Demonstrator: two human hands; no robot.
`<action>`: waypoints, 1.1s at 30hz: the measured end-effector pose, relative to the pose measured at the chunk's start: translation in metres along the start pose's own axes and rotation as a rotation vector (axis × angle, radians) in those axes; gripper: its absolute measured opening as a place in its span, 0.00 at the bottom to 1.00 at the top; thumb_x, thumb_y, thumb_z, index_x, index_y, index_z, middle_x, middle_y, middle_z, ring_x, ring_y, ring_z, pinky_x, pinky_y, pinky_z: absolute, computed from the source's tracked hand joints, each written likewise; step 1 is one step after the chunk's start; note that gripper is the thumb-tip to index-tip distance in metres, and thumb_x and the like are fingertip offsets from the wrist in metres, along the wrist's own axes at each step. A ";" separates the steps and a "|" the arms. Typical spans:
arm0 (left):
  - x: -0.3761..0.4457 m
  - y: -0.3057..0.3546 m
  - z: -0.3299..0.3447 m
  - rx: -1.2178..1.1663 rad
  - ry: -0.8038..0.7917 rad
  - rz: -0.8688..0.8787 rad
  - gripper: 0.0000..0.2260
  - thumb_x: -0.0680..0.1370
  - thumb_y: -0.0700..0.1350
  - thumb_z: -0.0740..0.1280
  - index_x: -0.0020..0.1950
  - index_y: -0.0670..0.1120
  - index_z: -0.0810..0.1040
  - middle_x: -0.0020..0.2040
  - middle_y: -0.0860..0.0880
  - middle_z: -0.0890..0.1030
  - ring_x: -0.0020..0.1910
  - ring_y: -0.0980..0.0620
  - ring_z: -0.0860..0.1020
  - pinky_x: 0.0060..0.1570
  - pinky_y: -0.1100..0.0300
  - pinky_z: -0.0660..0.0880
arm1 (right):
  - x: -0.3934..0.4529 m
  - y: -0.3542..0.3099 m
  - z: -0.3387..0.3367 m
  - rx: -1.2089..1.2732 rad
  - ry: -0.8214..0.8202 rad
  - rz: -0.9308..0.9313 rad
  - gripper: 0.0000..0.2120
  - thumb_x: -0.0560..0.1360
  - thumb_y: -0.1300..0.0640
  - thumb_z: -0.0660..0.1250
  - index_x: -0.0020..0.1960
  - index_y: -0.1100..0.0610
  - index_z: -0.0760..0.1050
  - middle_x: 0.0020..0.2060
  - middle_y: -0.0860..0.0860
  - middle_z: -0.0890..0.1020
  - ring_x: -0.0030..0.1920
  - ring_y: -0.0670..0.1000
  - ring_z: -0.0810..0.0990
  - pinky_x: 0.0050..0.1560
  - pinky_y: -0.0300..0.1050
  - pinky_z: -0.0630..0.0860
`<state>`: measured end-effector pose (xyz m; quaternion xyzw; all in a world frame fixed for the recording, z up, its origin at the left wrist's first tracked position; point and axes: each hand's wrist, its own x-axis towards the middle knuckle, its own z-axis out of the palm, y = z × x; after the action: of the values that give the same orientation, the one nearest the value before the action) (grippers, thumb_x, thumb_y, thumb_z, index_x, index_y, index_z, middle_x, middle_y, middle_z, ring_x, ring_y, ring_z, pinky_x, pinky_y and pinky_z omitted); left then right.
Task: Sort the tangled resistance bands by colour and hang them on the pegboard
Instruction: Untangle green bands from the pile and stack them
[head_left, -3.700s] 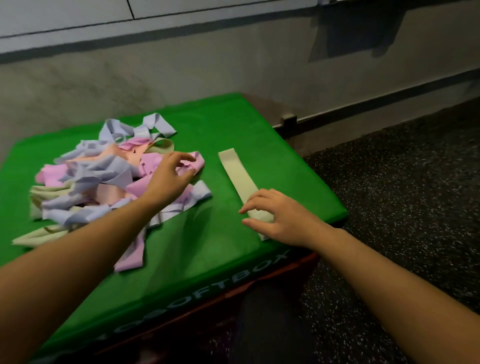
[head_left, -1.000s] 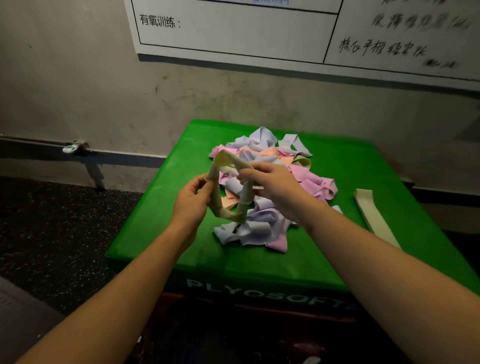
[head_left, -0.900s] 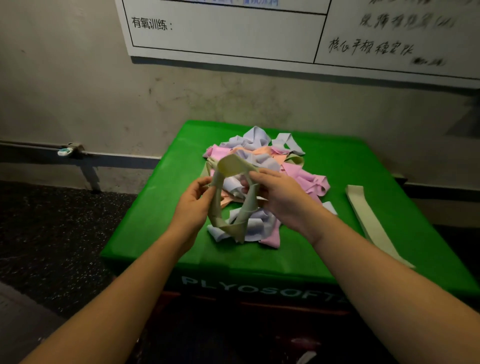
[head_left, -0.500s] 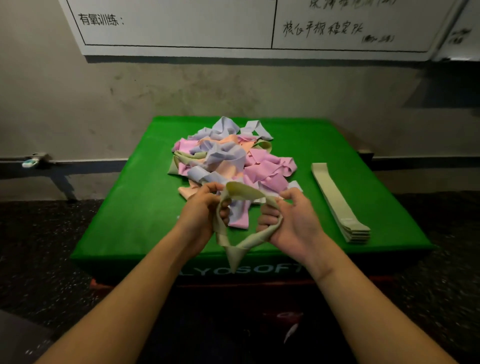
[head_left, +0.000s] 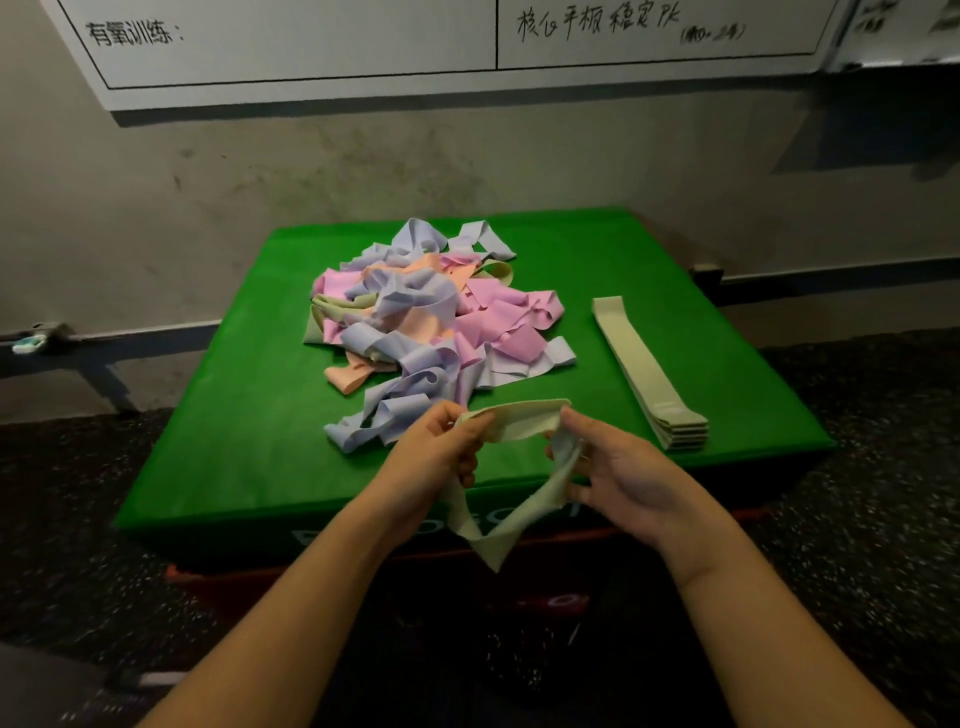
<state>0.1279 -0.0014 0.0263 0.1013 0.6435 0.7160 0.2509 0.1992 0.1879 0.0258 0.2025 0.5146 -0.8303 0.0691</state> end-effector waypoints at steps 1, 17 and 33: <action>-0.001 -0.001 0.001 0.033 0.001 -0.006 0.11 0.74 0.51 0.71 0.39 0.48 0.71 0.33 0.49 0.75 0.30 0.53 0.69 0.33 0.61 0.68 | -0.001 -0.003 0.000 0.047 -0.003 0.016 0.13 0.69 0.49 0.68 0.48 0.56 0.78 0.37 0.50 0.78 0.43 0.48 0.76 0.45 0.47 0.73; 0.001 0.007 -0.004 -0.314 0.019 -0.229 0.09 0.75 0.53 0.67 0.43 0.48 0.80 0.44 0.47 0.80 0.42 0.52 0.79 0.45 0.55 0.74 | -0.009 0.016 -0.006 -0.259 -0.057 -0.015 0.11 0.75 0.63 0.71 0.52 0.57 0.70 0.28 0.46 0.70 0.26 0.44 0.65 0.29 0.38 0.63; -0.010 -0.004 -0.005 -0.284 -0.102 -0.340 0.12 0.75 0.53 0.70 0.44 0.47 0.72 0.29 0.53 0.66 0.26 0.57 0.62 0.26 0.66 0.62 | -0.008 0.009 0.011 0.569 0.045 0.088 0.12 0.82 0.53 0.58 0.51 0.57 0.78 0.41 0.52 0.82 0.42 0.50 0.79 0.55 0.54 0.75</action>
<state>0.1350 -0.0101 0.0235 -0.0087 0.5303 0.7409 0.4119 0.2067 0.1737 0.0257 0.2542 0.2532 -0.9328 0.0341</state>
